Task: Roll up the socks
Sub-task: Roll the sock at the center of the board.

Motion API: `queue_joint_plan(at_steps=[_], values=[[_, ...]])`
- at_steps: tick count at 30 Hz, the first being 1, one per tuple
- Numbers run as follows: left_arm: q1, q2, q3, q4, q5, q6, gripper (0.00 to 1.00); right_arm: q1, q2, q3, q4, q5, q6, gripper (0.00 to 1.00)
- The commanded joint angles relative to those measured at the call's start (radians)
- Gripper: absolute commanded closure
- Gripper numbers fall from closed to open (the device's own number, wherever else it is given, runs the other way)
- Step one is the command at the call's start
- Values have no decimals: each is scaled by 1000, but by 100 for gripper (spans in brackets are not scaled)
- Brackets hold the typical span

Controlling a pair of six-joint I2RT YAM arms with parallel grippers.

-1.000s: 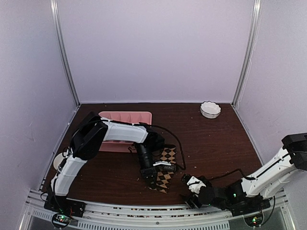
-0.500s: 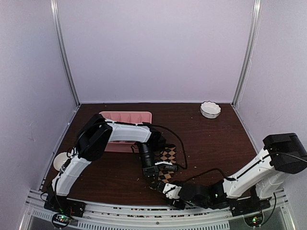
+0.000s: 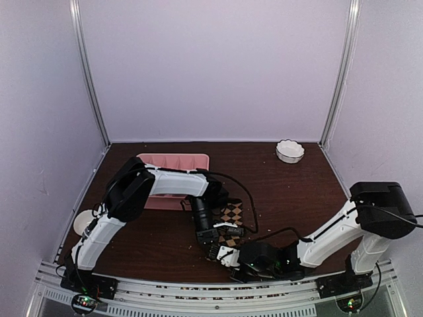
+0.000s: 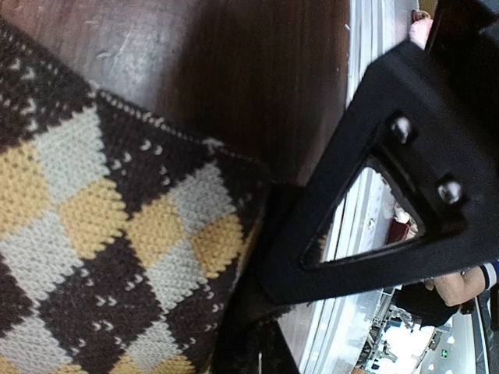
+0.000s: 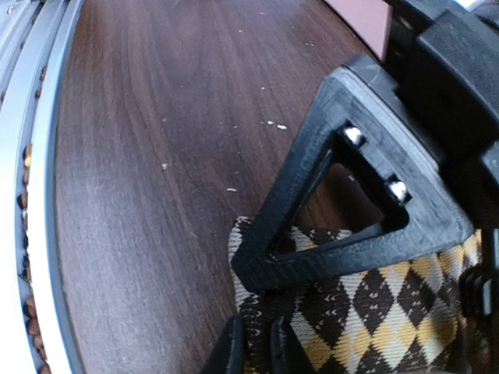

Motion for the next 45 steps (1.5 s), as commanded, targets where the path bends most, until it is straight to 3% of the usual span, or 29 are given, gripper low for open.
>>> queue_joint_plan(at_steps=[1, 5, 10, 12, 13, 14, 19, 23, 25, 26, 30, 32, 35, 39, 42, 45], values=[[3, 45, -9, 92, -119, 4, 95, -9, 21, -19, -26, -26, 30, 96], [5, 1, -36, 132, -153, 0, 78, -38, 18, -52, 0, -68, 132, 100], [17, -179, -194, 317, -224, -15, 56, -119, 23, -114, 87, -273, 312, 100], [19, -295, -298, 441, -288, -25, 36, -153, 34, -144, 136, -357, 383, 100], [19, -356, -356, 509, -324, -24, 8, -164, 42, -160, 161, -389, 420, 100], [19, -421, -414, 584, -355, -25, 3, -173, 49, -178, 188, -416, 451, 100], [19, -658, -605, 839, -495, -14, 2, -195, 114, -236, 285, -483, 578, 100], [32, -602, -555, 808, -598, -38, 2, -195, 166, -236, 297, -512, 620, 100], [66, -521, -455, 678, -572, -31, 2, -197, 184, -230, 288, -526, 631, 100], [76, -541, -482, 694, -582, -35, 2, -200, 190, -224, 270, -532, 635, 100], [47, -798, -748, 1087, -673, 4, 2, -205, 202, -244, 290, -534, 663, 100], [62, -796, -761, 1152, -775, -101, 2, -211, 214, -245, 279, -544, 666, 100], [89, -700, -604, 919, -548, -38, 2, -228, 221, -241, 253, -564, 678, 100], [30, -738, -685, 898, -315, 164, 5, -265, 223, -267, 286, -582, 721, 100], [-47, -712, -722, 814, -300, 351, 12, -290, 249, -292, 345, -608, 761, 100], [-89, -621, -673, 735, -317, 402, 27, -299, 286, -298, 393, -637, 792, 100]])
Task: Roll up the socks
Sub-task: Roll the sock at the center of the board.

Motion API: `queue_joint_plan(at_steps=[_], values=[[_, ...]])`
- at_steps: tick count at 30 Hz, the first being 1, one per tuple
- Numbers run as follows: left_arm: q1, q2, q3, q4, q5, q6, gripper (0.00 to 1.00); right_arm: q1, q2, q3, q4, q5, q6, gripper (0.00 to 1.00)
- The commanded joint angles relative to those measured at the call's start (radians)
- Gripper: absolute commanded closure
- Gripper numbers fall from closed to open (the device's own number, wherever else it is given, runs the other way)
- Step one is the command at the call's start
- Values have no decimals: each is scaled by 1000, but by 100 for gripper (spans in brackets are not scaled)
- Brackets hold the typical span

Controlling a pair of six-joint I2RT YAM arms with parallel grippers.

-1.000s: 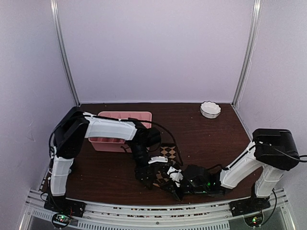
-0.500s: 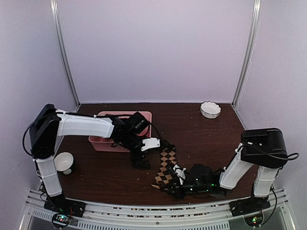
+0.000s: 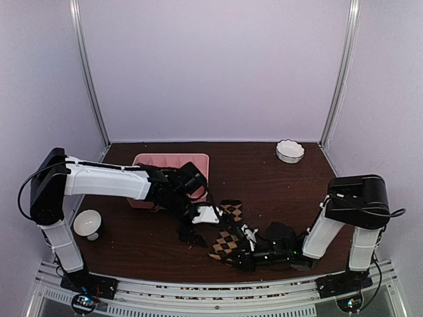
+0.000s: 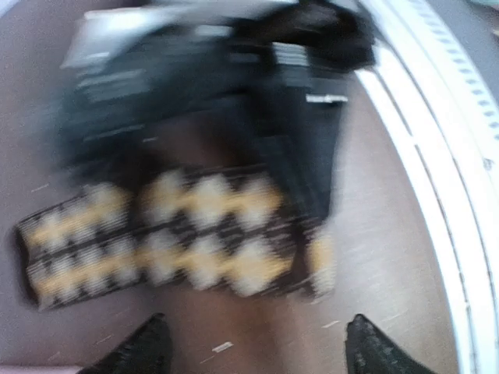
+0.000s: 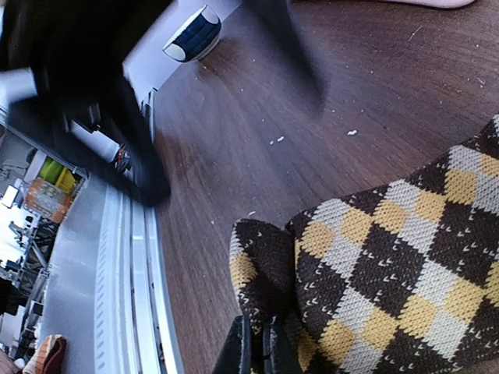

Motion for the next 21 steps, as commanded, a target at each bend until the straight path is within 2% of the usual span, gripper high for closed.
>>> queue_joint_plan(at_steps=[1, 8, 12, 14, 17, 21], values=[[-64, 110, 42, -130, 82, 171, 29, -22, 127, -84, -210, -58, 96, 100], [-86, 173, 94, -132, 106, 132, 48, -25, 153, -98, -169, -76, 115, 100], [-87, 191, 100, -118, 102, 82, 55, -27, 150, -92, -213, -80, 93, 100], [-87, 190, 103, -116, 120, 59, 55, -27, 149, -90, -236, -78, 78, 100], [-87, 184, 105, -116, 139, 33, 48, -26, 152, -82, -271, -83, 61, 100], [-87, 187, 108, -117, 139, 7, 50, -26, 155, -55, -371, -87, 30, 100]])
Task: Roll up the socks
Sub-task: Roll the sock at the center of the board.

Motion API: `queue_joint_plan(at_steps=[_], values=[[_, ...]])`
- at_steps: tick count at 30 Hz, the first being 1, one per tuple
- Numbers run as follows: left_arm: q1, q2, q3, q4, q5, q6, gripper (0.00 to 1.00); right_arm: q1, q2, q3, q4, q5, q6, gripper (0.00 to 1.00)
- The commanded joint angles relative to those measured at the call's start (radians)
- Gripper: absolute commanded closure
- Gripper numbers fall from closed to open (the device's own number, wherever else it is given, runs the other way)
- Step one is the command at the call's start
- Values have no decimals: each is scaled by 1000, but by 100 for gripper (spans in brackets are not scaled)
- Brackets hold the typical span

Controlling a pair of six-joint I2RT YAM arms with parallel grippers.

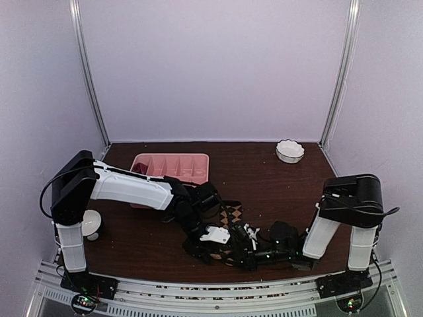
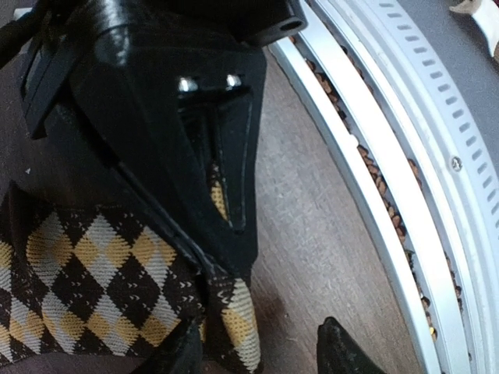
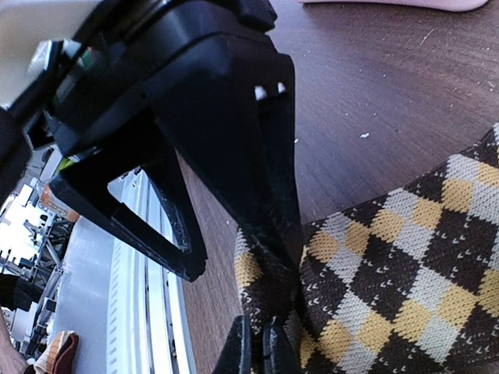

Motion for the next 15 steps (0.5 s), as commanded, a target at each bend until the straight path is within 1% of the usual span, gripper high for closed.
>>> queue_joint_plan(at_steps=[1, 2, 6, 7, 10, 15], values=[[-2, 11, 27, 6, 32, -49, 52, -4, 100, -34, -502, -8, -8, 100], [-2, 9, 25, 6, 37, -52, 55, -3, 99, -33, -512, -8, -9, 100], [-2, -4, 8, 22, 37, -67, 72, -4, 100, -20, -559, -5, -11, 100], [-2, -4, 6, 21, 40, -69, 74, -4, 100, -15, -569, -5, -11, 100], [-2, 5, 0, 19, 43, -75, 77, -4, 94, 6, -623, 4, -17, 100], [-2, 17, -5, 27, 56, -99, 76, -2, 79, 29, -656, 1, -13, 100]])
